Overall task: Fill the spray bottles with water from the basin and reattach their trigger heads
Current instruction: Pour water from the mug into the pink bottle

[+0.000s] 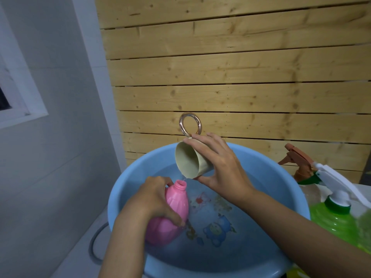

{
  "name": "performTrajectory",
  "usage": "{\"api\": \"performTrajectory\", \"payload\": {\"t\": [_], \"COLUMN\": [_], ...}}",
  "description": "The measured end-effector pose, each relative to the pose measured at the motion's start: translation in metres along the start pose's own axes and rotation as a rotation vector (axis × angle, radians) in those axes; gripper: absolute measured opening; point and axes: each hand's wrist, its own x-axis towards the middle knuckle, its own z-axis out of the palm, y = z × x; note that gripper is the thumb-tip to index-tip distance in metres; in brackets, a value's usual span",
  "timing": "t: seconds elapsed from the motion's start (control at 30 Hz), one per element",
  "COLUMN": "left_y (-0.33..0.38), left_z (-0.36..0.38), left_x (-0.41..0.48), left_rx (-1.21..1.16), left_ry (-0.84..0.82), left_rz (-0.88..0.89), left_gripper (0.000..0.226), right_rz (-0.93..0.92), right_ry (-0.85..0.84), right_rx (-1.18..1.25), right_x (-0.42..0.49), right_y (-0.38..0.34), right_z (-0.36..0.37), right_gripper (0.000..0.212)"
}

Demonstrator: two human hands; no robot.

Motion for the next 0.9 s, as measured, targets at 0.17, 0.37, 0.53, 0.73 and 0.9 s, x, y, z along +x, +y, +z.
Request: {"api": "performTrajectory", "payload": {"t": [0.17, 0.37, 0.53, 0.73, 0.9], "left_y": [0.0, 0.0, 0.004, 0.007, 0.008], "left_z": [0.0, 0.001, 0.001, 0.002, 0.002], "left_x": [0.0, 0.001, 0.0, 0.0, -0.001], "left_rx": [0.003, -0.005, -0.024, -0.04, -0.017], "left_ry": [-0.003, 0.027, 0.067, 0.083, 0.086], "left_rz": [0.006, 0.083, 0.13, 0.158, 0.172], "left_gripper": [0.067, 0.073, 0.071, 0.071, 0.072], "right_rz": [-0.004, 0.014, 0.053, 0.069, 0.146], "right_ry": [0.02, 0.011, -0.139, -0.526, -0.845], "right_rx": [-0.031, -0.183, -0.314, -0.476, -0.465], "right_x": [0.0, 0.0, -0.003, -0.008, -0.018], "right_y": [-0.001, -0.001, 0.006, 0.009, 0.014], "right_z": [-0.001, -0.002, 0.002, -0.001, 0.006], "right_gripper": [0.088, 0.094, 0.093, 0.066, 0.059]}}
